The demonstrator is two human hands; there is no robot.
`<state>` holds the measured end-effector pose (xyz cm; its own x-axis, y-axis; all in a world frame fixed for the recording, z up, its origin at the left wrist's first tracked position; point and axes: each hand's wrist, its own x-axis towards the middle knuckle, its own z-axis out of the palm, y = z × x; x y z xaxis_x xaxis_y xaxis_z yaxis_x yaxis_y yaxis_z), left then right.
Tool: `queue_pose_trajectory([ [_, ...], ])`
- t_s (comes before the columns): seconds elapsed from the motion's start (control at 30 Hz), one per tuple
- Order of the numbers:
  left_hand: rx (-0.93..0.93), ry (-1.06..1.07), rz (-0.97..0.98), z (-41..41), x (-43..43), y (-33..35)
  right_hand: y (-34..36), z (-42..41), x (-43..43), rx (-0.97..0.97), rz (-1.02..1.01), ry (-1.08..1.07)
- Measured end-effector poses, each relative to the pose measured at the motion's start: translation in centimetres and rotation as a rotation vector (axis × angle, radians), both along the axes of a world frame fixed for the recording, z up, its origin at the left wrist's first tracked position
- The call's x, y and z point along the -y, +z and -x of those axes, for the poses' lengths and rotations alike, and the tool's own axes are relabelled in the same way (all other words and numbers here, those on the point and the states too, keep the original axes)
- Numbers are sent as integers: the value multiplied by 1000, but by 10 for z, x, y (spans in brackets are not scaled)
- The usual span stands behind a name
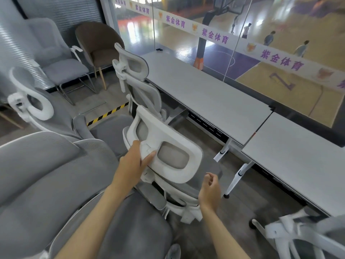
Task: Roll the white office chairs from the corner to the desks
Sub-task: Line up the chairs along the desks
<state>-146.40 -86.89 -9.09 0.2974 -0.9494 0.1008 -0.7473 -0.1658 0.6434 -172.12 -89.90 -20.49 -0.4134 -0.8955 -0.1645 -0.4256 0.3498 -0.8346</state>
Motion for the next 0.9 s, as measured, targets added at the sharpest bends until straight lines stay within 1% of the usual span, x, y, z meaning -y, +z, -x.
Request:
queue_pose_trajectory([
  [0.1, -56, -34, 1, 14, 20, 2, 4, 14, 17, 2, -10, -28],
  [0.3, -44, -82, 45, 33, 56, 4, 5, 31, 46, 5, -16, -73],
  [0.5, 22, -66, 69, 47, 99, 0, 7, 44, 88, -11, -17, -121],
  [0.6, 94, -54, 76, 60, 127, -4, 5, 57, 113, -23, -19, -167],
  [0.7, 85, -62, 60, 77, 156, -7, 6, 75, 136, -37, -16, -212],
  [0.9, 151, -65, 78, 112, 188, -13, 5, 116, 178, -128, 13, -270],
])
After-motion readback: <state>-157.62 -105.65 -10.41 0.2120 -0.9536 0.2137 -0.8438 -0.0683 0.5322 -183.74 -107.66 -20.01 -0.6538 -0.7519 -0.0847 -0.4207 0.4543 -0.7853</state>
